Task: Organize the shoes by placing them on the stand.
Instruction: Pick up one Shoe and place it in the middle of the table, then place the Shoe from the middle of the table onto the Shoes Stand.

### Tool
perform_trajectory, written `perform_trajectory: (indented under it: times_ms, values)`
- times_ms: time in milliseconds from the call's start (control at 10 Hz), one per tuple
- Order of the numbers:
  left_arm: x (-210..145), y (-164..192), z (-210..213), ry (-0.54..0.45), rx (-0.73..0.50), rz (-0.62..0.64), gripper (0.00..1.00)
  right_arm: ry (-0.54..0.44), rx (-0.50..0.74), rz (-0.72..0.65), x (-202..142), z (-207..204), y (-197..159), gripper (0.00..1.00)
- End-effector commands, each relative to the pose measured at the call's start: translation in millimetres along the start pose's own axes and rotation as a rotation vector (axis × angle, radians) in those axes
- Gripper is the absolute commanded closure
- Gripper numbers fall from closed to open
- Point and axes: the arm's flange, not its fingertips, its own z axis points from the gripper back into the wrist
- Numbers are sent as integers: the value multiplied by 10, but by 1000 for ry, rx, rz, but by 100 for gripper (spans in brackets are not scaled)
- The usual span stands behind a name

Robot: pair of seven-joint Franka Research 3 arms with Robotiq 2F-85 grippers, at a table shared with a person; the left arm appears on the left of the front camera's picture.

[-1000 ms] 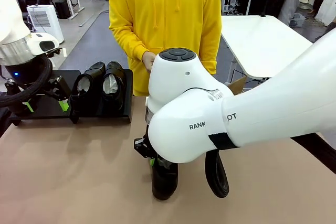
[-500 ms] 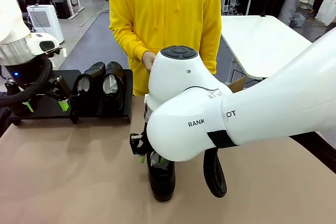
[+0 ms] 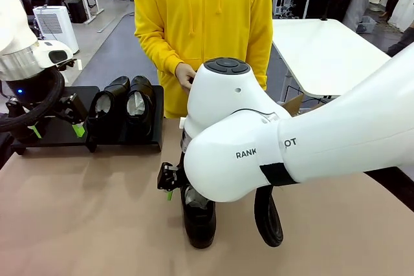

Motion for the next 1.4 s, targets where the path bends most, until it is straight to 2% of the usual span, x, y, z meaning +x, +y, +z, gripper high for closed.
perform_trajectory:
  times_ms: [0,800,900,1000,1300]
  values:
    - [-8,23,-6,-9,-2,-2,0,-7,-9,-9,44,16,58,0]
    - [-8,23,-6,-9,-2,-2,0,-1,2,0,11,15,14,0]
    - [-8,23,-6,-9,-2,-2,0,-55,-5,94,-160,222,138,0]
    - [-8,23,-6,-9,-2,-2,0,-49,13,152,-366,545,139,0]
    - [-8,23,-6,-9,-2,-2,0,-204,35,133,-774,1491,-338,0]
